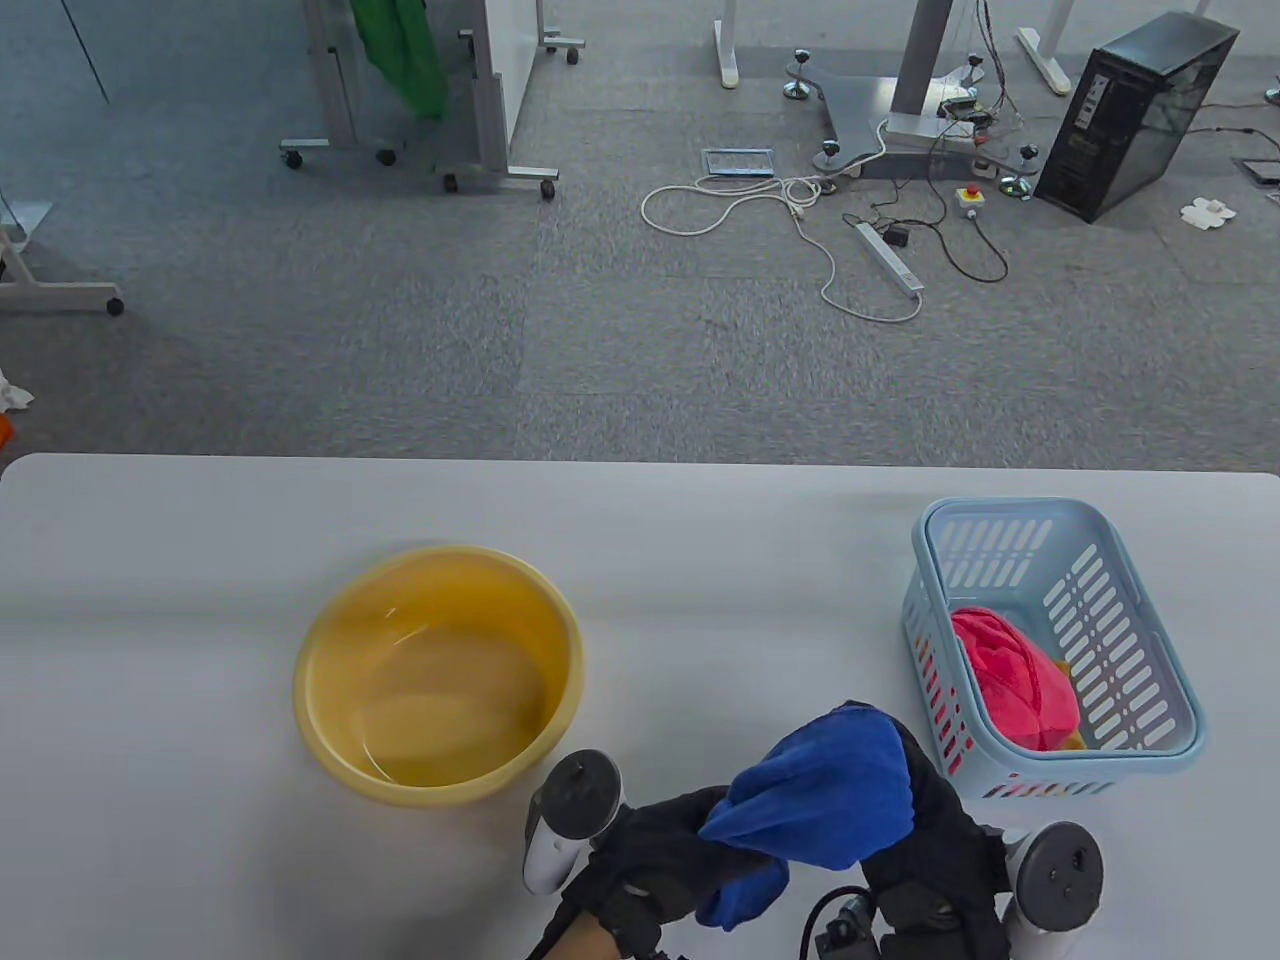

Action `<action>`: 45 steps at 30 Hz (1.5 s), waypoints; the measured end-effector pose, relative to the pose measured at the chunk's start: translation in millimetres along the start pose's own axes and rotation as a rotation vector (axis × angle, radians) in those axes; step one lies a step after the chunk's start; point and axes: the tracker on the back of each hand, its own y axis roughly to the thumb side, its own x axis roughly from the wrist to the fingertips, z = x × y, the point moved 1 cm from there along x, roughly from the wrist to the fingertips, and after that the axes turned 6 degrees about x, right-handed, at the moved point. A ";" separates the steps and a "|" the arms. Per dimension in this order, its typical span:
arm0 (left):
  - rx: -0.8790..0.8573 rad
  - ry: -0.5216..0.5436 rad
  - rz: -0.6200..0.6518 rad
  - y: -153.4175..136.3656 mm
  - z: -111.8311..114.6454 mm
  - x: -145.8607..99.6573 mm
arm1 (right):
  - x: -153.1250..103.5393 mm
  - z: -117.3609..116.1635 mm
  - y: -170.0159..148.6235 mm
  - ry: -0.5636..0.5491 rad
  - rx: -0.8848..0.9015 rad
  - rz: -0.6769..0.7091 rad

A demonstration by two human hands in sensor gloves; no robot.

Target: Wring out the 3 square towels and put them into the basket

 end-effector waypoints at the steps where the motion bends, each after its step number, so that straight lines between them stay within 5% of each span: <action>1: -0.010 0.025 0.003 0.4 -4.2 -1.6 | 0.2 0.5 -0.2 0.003 -0.003 -0.004; 11: -0.117 0.298 0.055 4.5 -25.9 -14.1 | 2.2 -8.0 -17.2 0.050 0.003 -0.086; 21: -0.383 0.298 0.049 9.3 -27.6 -16.4 | 0.6 -27.8 -34.6 0.129 0.066 -0.183; 31: -0.290 0.430 0.046 15.1 -49.7 -29.2 | 5.1 -21.8 -21.0 0.313 -0.136 -0.119; 38: -0.260 0.502 0.038 15.3 -55.3 -34.4 | 5.2 -12.8 -9.2 0.295 -0.078 -0.064; 45: -0.190 0.493 0.040 19.5 -50.2 -31.8 | 3.4 -24.5 -6.5 0.298 -0.239 -0.033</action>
